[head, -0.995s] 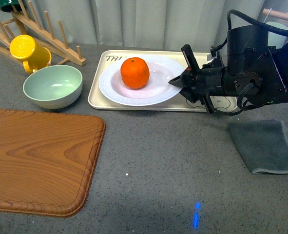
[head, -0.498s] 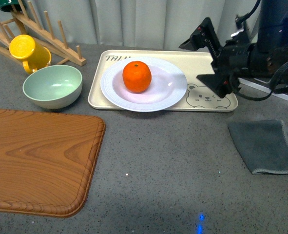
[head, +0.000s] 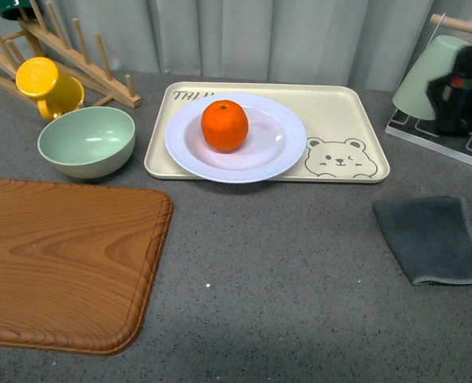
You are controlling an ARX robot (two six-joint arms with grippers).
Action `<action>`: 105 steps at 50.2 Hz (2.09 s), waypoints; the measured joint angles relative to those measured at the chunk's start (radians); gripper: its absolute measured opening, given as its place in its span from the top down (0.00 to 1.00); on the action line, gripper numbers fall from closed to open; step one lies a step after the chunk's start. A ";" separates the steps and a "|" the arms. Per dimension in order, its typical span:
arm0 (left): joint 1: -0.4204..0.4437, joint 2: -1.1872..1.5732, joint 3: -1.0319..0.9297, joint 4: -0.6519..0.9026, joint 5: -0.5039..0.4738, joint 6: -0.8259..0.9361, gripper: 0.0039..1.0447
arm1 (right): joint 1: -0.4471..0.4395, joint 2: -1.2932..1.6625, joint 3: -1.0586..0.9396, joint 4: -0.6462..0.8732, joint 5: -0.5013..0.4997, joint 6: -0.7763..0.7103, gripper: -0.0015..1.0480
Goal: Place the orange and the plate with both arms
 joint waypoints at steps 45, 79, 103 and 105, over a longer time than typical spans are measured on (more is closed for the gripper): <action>0.000 0.001 0.000 -0.001 -0.003 0.000 0.06 | -0.110 -0.672 -0.512 0.208 0.010 -0.093 0.47; 0.000 -0.002 0.000 -0.001 -0.002 0.000 0.06 | -0.132 -1.350 -0.504 -0.488 0.003 -0.097 0.99; 0.000 -0.002 0.000 -0.001 -0.002 0.000 0.06 | -0.132 -1.490 -0.504 -0.627 0.003 -0.097 0.99; 0.000 -0.002 0.000 -0.001 -0.002 0.000 0.06 | -0.132 -1.501 -0.504 -0.638 0.003 -0.097 0.99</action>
